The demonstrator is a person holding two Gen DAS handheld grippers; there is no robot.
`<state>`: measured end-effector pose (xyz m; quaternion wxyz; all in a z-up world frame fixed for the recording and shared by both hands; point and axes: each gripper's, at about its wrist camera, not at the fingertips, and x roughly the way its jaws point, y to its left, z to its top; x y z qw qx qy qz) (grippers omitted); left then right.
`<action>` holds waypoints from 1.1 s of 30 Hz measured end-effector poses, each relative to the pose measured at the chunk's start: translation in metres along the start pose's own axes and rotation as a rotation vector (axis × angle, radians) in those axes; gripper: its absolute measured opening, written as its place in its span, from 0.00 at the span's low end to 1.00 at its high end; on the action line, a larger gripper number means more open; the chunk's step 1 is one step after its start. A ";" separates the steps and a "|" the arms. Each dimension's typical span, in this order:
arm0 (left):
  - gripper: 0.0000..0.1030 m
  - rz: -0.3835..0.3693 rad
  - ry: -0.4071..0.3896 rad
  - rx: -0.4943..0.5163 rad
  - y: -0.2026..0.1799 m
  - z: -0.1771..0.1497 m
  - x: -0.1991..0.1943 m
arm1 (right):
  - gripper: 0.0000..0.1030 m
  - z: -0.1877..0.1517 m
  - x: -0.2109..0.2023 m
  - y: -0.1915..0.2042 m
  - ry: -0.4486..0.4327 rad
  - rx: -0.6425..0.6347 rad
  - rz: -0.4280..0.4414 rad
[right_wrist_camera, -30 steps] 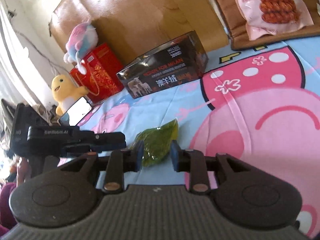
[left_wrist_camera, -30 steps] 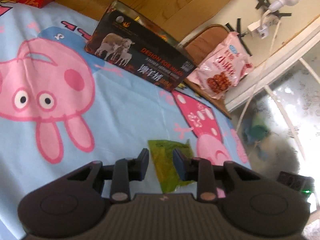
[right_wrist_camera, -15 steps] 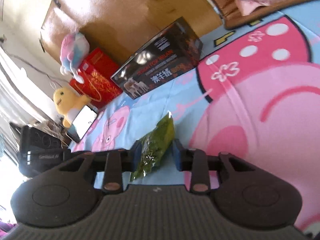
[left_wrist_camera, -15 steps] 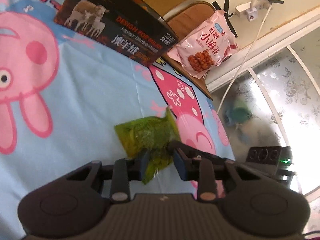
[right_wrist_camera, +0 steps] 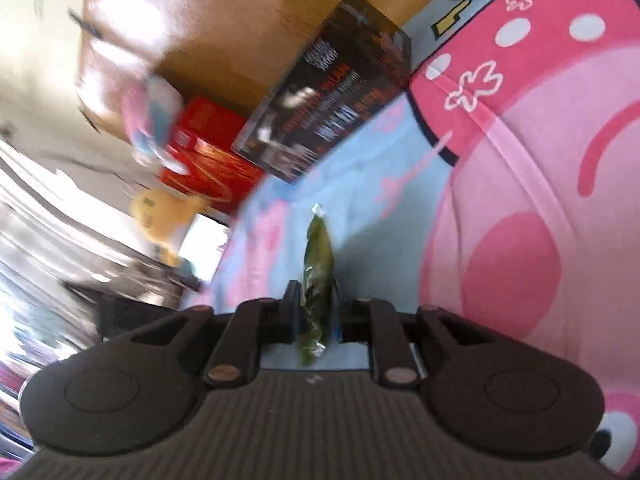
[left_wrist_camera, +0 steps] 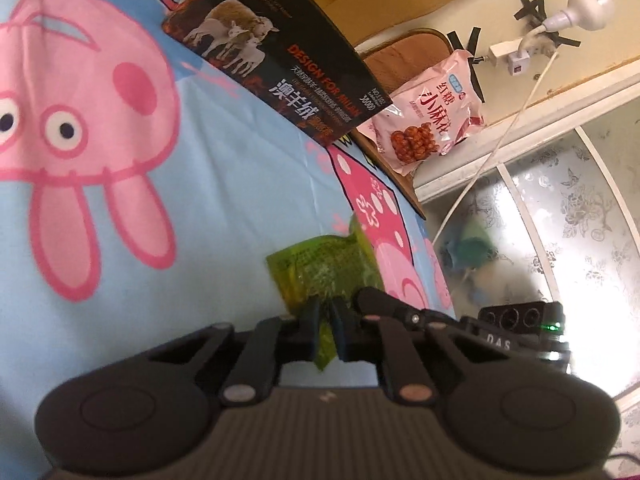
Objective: Organize snacks
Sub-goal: 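Lift the green bag into the tin box and open the left tool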
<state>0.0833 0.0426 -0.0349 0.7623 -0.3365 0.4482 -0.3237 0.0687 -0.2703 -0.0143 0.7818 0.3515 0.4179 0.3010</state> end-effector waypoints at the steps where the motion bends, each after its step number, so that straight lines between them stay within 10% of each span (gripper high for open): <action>1: 0.08 -0.001 0.001 0.004 0.000 0.000 0.000 | 0.17 -0.002 0.001 0.003 -0.005 -0.027 -0.001; 4: 0.13 -0.008 0.000 0.010 -0.002 0.003 -0.004 | 0.15 -0.004 0.003 0.009 -0.006 -0.037 -0.013; 7: 0.42 0.018 -0.061 0.045 -0.009 0.003 -0.022 | 0.14 0.001 0.001 0.007 -0.016 0.040 0.032; 16: 0.57 -0.007 -0.123 0.064 -0.019 0.000 -0.046 | 0.14 0.028 -0.022 0.004 -0.151 0.213 0.188; 25: 0.53 -0.108 -0.166 0.043 -0.025 0.012 -0.053 | 0.14 0.023 0.002 0.022 -0.081 0.201 0.288; 28: 0.27 -0.093 -0.164 0.048 -0.026 0.018 -0.051 | 0.14 0.024 0.011 0.024 -0.046 0.178 0.288; 33: 0.22 -0.029 -0.151 0.128 -0.039 0.035 -0.046 | 0.15 0.027 0.016 0.032 -0.044 0.111 0.248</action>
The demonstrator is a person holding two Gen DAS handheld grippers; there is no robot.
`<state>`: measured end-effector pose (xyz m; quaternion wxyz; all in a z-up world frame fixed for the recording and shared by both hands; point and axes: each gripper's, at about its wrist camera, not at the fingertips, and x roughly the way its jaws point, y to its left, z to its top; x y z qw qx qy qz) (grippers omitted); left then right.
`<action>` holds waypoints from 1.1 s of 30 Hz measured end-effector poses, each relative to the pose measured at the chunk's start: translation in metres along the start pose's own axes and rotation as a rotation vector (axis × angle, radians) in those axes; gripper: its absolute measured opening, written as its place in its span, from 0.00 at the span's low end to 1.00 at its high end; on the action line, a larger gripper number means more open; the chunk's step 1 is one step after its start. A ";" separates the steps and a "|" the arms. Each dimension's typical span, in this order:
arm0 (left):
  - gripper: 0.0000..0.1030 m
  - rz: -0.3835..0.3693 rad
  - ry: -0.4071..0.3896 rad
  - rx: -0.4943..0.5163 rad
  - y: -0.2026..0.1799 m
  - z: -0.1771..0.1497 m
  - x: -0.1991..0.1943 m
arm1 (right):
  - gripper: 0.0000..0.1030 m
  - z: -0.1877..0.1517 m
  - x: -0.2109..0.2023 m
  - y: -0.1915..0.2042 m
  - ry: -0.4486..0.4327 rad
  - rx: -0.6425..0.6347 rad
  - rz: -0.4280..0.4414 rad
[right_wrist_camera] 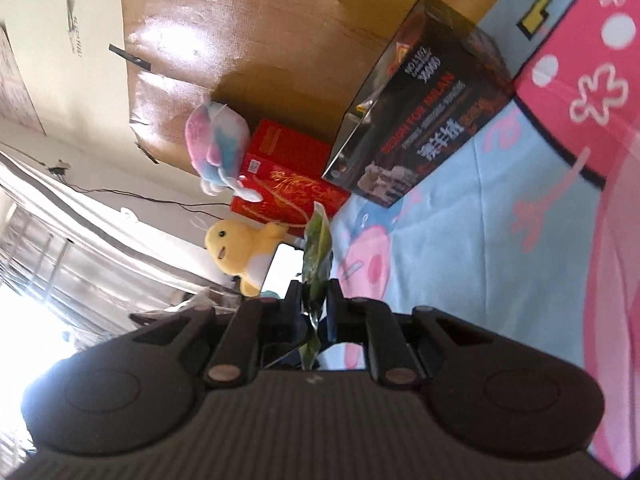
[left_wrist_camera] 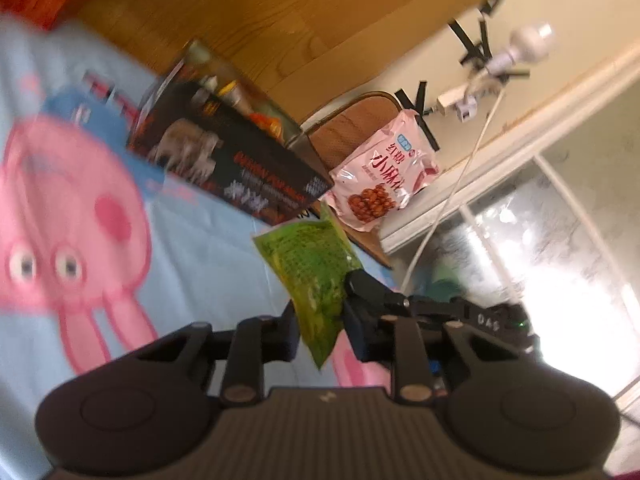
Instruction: Organize snacks
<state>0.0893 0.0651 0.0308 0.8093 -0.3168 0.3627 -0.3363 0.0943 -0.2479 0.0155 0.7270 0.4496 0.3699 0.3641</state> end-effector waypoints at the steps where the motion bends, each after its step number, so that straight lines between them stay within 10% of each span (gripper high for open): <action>1: 0.22 0.013 0.005 0.034 -0.006 0.010 0.003 | 0.15 0.004 0.000 0.000 -0.001 -0.010 -0.008; 8: 0.35 0.147 -0.014 0.240 -0.035 0.099 0.033 | 0.15 0.052 0.017 0.041 -0.120 -0.251 -0.088; 13: 0.42 0.613 0.027 0.313 -0.015 0.144 0.082 | 0.20 0.083 0.076 0.059 -0.234 -0.491 -0.297; 16: 0.52 0.517 -0.028 0.340 -0.015 0.131 0.060 | 0.24 0.069 0.116 0.058 -0.181 -0.756 -0.570; 19: 0.54 0.503 -0.096 0.349 -0.019 0.117 0.039 | 0.46 0.050 0.094 0.054 -0.271 -0.862 -0.560; 33: 0.54 0.598 -0.132 0.399 -0.054 0.063 0.037 | 0.45 0.012 0.042 0.048 -0.340 -0.758 -0.624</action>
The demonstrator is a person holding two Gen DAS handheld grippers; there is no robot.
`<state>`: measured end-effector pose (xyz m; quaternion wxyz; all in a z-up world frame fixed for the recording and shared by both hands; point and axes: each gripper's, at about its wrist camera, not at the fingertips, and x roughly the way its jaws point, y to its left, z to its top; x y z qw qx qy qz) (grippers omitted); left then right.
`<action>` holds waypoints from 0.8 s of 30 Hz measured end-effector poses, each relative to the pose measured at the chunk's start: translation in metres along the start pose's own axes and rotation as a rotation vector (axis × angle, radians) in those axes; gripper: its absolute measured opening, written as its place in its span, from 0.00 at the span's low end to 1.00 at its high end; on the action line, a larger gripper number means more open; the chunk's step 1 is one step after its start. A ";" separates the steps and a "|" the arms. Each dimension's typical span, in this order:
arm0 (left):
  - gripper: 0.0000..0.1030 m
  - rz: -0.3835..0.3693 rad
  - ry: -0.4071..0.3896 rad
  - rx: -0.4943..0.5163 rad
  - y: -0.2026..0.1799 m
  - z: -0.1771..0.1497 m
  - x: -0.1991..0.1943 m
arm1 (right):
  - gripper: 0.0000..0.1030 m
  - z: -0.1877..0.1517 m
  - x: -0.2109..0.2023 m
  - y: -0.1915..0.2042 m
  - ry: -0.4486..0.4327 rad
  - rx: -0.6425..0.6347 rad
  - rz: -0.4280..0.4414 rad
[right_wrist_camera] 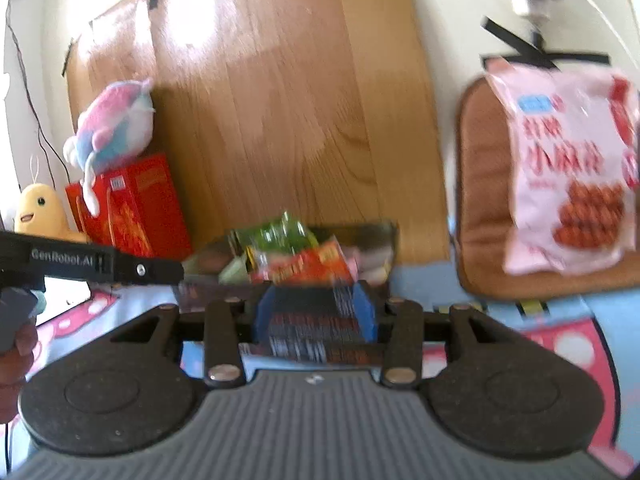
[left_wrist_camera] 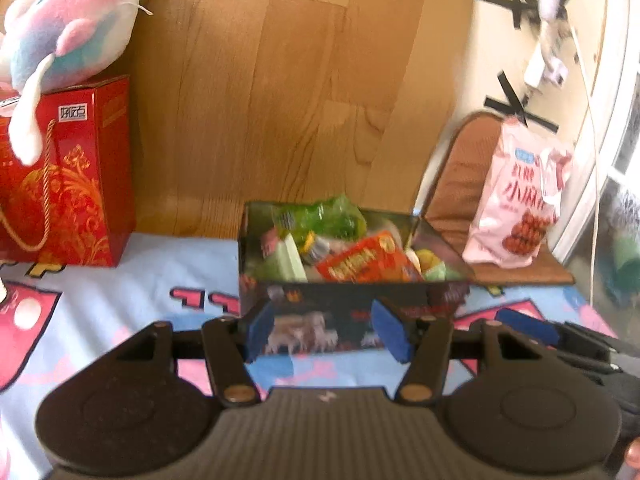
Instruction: Organize snacks
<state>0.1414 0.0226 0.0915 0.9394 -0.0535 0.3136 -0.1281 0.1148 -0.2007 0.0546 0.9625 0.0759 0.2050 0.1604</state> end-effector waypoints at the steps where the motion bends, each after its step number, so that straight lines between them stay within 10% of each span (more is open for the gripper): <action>1: 0.54 0.014 0.008 0.007 -0.005 -0.005 -0.002 | 0.45 -0.005 -0.003 -0.001 0.015 0.014 -0.002; 15: 0.56 0.157 0.007 0.069 -0.043 -0.064 -0.058 | 0.46 -0.044 -0.079 0.004 0.076 0.166 0.042; 24: 0.83 0.239 -0.030 0.097 -0.052 -0.092 -0.084 | 0.48 -0.073 -0.117 0.016 0.089 0.213 0.040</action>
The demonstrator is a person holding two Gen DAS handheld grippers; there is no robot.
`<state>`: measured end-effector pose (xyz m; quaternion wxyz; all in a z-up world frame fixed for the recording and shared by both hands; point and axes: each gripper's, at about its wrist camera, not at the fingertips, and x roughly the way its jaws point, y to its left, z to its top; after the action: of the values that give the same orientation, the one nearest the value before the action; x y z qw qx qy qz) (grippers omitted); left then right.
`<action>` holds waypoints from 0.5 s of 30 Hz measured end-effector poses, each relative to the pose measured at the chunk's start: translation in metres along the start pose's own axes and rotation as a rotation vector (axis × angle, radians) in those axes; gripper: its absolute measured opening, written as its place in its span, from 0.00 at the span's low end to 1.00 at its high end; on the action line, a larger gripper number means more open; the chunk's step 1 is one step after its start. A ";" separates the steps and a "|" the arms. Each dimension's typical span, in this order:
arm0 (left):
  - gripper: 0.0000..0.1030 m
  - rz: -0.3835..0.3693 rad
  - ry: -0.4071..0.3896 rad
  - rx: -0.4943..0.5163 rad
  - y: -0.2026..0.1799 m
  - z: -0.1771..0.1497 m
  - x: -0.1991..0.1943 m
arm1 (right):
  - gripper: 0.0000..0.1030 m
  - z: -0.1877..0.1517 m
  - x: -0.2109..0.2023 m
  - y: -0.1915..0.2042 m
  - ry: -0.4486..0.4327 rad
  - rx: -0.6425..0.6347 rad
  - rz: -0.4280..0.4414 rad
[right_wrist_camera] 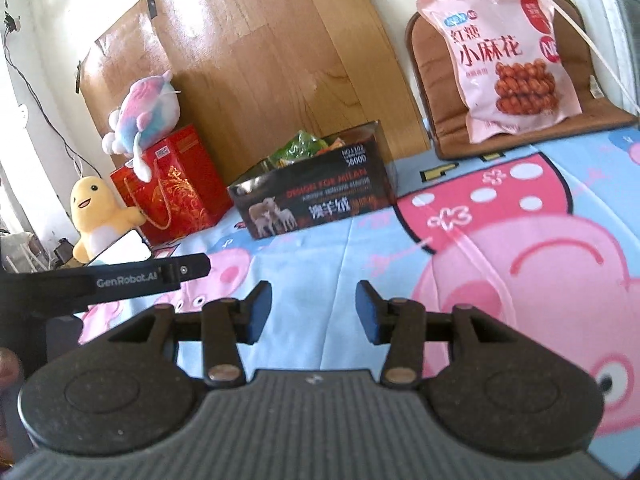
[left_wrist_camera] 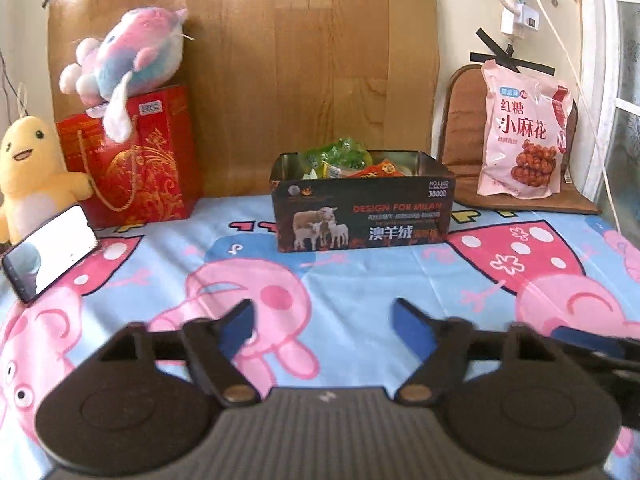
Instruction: Organize snacks
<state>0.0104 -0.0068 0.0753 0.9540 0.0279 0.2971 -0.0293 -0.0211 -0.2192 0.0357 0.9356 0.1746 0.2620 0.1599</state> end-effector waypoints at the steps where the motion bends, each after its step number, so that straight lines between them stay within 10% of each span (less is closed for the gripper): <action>1: 0.87 0.015 -0.013 0.005 0.000 -0.001 -0.002 | 0.48 0.000 -0.003 0.001 0.000 0.002 0.002; 15: 1.00 0.066 -0.012 -0.004 0.008 0.001 0.013 | 0.61 -0.004 0.007 0.001 0.008 -0.007 -0.056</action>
<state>0.0226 0.0010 0.0692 0.9563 0.0356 0.2902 0.0025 -0.0175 -0.2146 0.0302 0.9393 0.1632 0.2698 0.1351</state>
